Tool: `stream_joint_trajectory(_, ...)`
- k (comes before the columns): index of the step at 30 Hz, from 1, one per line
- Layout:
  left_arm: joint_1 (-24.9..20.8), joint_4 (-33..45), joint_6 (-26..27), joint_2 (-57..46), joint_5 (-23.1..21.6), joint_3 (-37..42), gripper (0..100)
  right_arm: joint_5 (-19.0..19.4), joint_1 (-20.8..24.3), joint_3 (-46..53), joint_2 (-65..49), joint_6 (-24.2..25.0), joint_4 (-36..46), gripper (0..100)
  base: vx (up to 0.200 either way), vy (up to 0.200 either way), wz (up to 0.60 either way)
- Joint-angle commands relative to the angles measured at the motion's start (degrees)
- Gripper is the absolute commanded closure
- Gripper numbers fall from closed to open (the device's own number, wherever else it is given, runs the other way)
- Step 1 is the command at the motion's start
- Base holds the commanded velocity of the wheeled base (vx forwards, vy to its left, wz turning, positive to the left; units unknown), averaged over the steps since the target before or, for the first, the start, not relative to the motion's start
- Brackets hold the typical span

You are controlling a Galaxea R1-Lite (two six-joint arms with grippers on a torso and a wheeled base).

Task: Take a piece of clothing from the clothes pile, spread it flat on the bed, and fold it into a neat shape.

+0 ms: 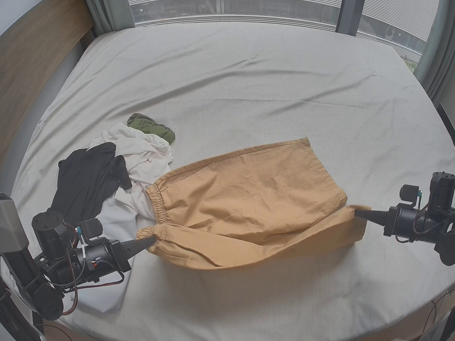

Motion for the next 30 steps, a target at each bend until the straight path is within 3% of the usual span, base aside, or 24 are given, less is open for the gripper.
stream_joint_trajectory(1,-0.1,-0.1,0.0,0.1,0.1,-0.3,100,-0.1,0.0,-4.0,-0.4,1.6,0.1,100,0.0,0.0,0.0)
stream_joint_trajectory(18,-0.1,-0.1,-5.0,0.1,0.4,-4.1,100,0.0,0.9,-14.2,4.2,3.6,0.7,100,0.0,0.0,0.0)
stream_joint_trajectory(22,-0.1,-0.1,-7.0,0.1,2.2,-5.2,100,0.0,0.9,-15.9,5.4,3.6,0.7,100,0.0,0.0,0.0)
stream_joint_trajectory(30,-0.5,-0.1,-7.1,1.0,2.7,-5.9,100,0.0,1.0,-18.5,6.9,3.6,0.8,100,0.0,0.0,0.0)
